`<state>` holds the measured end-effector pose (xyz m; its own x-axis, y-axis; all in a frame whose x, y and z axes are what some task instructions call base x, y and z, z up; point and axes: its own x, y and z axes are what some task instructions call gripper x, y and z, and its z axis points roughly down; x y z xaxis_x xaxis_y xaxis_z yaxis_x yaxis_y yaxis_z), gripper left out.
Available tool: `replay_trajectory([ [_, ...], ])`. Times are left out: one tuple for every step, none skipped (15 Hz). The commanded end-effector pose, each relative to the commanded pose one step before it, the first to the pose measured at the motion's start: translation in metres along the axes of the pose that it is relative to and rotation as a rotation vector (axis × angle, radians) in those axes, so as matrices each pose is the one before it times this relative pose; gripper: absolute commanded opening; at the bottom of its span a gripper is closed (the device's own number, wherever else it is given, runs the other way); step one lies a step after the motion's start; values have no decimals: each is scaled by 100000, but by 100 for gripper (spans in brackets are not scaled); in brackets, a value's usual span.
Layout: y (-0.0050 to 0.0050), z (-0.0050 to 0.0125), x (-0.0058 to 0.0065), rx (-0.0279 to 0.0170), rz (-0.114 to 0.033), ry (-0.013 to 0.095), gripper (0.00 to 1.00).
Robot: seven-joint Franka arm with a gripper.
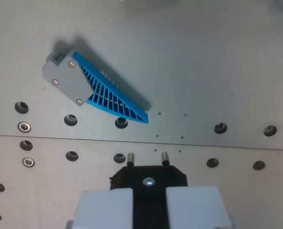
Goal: Move above the white socket
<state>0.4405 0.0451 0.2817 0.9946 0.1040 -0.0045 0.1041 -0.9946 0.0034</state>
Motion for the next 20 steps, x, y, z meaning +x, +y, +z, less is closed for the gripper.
replay_trajectory([
  [41, 590, 527, 394, -2649, 1893, 0],
  [6, 162, 115, 55, -408, 73, 0],
  [7, 181, 127, 59, -493, -53, 0],
  [8, 201, 138, 89, -478, 24, 0],
  [9, 216, 148, 53, -603, -59, 0],
  [11, 230, 156, 91, -619, -229, 0],
  [13, 243, 164, 84, -661, 42, 0],
  [15, 254, 173, 77, -761, -222, 0],
  [17, 267, 181, 71, -562, -178, 0],
  [20, 281, 191, 103, -364, -243, 0],
  [22, 297, 200, 107, -592, -273, 0],
  [25, 314, 212, 129, -742, -59, 0],
  [27, 333, 222, 138, -707, -334, 0],
  [30, 351, 233, 123, -642, -247, 0],
  [34, 369, 242, 136, -375, -144, 0],
  [37, 385, 252, 128, -532, -170, 0],
  [41, 400, 258, 130, -749, -50, 0],
  [45, 410, 265, 160, -743, -315, 0],
  [49, 420, 269, 99, -506, -22, 0],
  [49, 355, 225, 80, -513, -7, 0],
])
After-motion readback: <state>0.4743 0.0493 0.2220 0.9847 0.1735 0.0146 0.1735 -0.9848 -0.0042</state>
